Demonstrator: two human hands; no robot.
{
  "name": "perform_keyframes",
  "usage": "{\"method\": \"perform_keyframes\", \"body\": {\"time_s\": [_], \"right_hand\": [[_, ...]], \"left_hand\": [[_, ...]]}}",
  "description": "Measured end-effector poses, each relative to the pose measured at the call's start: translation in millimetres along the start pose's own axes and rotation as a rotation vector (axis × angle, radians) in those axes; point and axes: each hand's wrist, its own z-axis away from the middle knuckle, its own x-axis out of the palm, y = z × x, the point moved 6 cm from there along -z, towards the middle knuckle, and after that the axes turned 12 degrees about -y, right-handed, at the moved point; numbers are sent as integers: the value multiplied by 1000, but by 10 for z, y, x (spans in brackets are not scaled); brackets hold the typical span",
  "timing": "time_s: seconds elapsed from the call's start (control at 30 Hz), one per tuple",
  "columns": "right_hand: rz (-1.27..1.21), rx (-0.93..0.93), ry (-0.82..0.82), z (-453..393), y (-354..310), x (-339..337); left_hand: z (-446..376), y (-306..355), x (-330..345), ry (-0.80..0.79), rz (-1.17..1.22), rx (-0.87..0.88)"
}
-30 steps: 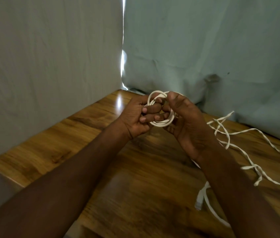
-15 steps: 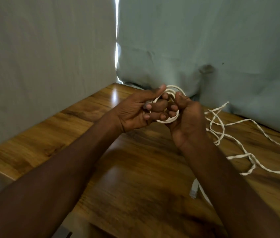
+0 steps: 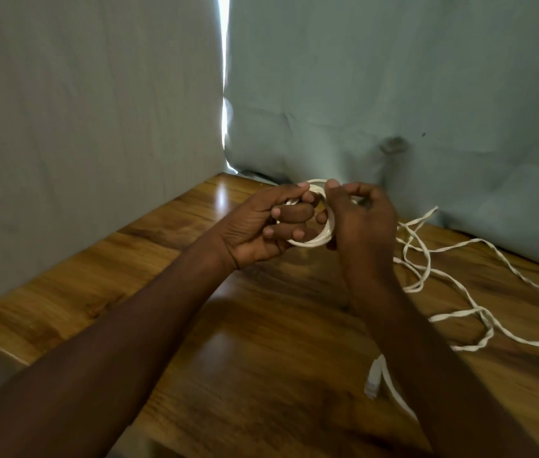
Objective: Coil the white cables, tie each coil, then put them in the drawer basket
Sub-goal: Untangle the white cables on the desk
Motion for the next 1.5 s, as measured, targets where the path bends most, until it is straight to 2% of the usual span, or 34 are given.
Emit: {"method": "perform_keyframes", "body": {"time_s": [0.07, 0.13, 0.27, 0.4, 0.63, 0.77, 0.97, 1.07, 1.27, 1.3, 1.4, 1.43, 1.5], "right_hand": [[318, -281, 52, 107, -235, 6], [486, -457, 76, 194, -361, 54], [608, -589, 162, 286, -495, 82], [606, -486, 130, 177, -419, -25], [533, -337, -77, 111, -227, 101], [498, -262, -152, 125, -187, 225], [44, 126, -180, 31, -18, 195], [-44, 234, -205, 7, 44, 173], [-403, 298, -303, 65, 27, 258], [-388, 279, -314, 67, 13, 272], [-61, 116, -300, 50, 6, 276], [-20, 98, -268, 50, 30, 261], [-176, 150, -272, 39, 116, 258]], "left_hand": [[14, 47, -10, -9, 74, 34], [33, 93, -31, -9, 110, 52], [67, 114, -108, 36, 47, 12], [85, 138, -127, 43, 45, 14], [63, 156, -270, 91, 149, 98], [61, 201, -321, 153, 110, 186], [66, 185, -318, 136, 15, 132], [60, 164, -217, 73, 32, 125], [57, 175, -231, 129, 9, 144], [57, 173, -224, 142, -8, 137], [48, 136, -154, 156, -67, 95], [47, 119, -133, 155, -87, 82], [53, 106, -102, 134, -120, 69]]}}
